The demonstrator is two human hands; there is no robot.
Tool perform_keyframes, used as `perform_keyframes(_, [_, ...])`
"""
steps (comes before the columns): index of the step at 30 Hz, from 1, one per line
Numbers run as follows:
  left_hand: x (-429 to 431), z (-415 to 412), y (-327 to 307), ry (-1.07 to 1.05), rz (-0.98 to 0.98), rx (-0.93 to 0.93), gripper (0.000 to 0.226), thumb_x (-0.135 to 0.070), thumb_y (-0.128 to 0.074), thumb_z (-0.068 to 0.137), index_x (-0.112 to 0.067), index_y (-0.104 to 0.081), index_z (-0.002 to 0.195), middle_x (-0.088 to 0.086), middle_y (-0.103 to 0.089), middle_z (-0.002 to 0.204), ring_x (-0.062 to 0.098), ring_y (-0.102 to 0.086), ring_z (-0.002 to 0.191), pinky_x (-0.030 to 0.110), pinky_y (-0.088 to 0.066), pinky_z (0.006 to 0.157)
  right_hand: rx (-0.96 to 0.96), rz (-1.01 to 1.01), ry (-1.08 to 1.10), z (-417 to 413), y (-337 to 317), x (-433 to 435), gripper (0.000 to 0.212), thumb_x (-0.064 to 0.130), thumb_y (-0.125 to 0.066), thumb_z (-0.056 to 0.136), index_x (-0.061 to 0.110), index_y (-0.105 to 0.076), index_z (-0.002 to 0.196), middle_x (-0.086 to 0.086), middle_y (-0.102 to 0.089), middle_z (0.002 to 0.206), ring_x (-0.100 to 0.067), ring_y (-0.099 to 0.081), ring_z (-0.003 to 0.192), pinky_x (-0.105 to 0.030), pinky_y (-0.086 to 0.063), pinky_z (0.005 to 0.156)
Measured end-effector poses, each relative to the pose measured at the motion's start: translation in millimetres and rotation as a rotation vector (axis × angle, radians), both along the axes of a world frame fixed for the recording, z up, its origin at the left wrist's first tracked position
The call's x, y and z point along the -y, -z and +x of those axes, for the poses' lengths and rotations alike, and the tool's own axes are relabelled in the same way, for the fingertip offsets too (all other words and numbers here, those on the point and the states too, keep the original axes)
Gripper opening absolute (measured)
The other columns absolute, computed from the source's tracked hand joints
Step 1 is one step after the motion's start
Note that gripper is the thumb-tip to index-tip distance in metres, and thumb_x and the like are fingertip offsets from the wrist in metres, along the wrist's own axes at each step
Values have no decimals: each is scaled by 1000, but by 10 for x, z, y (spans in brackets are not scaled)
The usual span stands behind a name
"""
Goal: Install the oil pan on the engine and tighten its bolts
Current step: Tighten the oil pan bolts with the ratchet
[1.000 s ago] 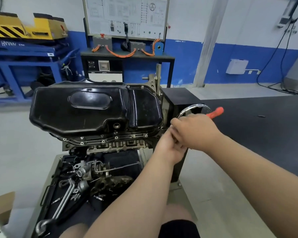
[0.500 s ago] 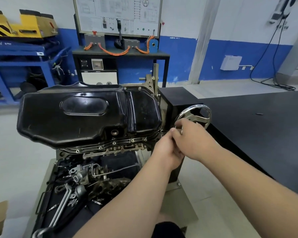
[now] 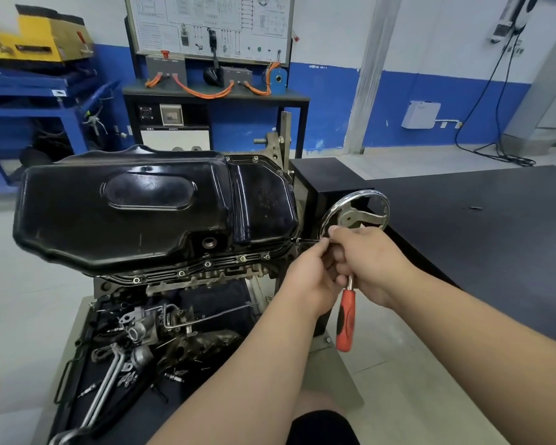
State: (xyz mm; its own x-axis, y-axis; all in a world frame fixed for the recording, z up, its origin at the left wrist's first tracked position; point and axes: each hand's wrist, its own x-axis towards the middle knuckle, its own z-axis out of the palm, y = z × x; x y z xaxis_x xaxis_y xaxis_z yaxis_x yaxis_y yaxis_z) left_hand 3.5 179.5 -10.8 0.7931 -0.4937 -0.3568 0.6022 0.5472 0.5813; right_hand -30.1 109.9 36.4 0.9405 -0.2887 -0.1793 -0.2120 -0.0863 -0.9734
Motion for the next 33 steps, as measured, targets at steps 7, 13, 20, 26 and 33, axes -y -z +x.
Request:
perform_keyframes(7, [50,-54,-7,-41,-50,-56,22,-26,-48,99,-12,-65,97,3,-72,85,15,-66,86,31,-51,85,322,-1906,-512,94,-168,368,26,38,-36,96,17,-48,105,-1,-61,87,-24,-61,77,-33,-44,58])
perform_keyframes(13, [8,-45,78,-36,-103,-24,25,-26,-46,100,-11,-66,98,3,-74,82,18,-66,90,34,-52,86,394,-2037,-773,159,-252,349,16,31,-36,97,17,-42,92,0,-60,79,-26,-59,75,-35,-39,54])
perform_keyframes(20, [-35,-1,24,-16,-110,-19,26,-28,-41,101,-9,-58,96,0,-47,66,10,-48,45,19,-30,41,-114,-240,8,96,-103,-58,33,29,-50,91,7,-56,67,-5,-51,50,-22,-49,45,-47,-55,66])
perform_keyframes(26, [-74,0,-46,-80,-179,-45,29,-28,-43,101,-9,-63,110,11,-67,115,25,-61,112,38,-46,99,139,-1546,-400,196,-299,15,24,30,-36,97,10,-48,102,-5,-56,73,-26,-51,62,-35,-44,56])
perform_keyframes(33, [-32,25,33,-94,-205,-42,28,-25,-43,101,-11,-67,95,7,-74,94,21,-65,99,35,-51,88,297,-1840,-672,231,-380,139,16,27,-36,98,15,-40,88,1,-50,68,-27,-54,66,-43,-44,56])
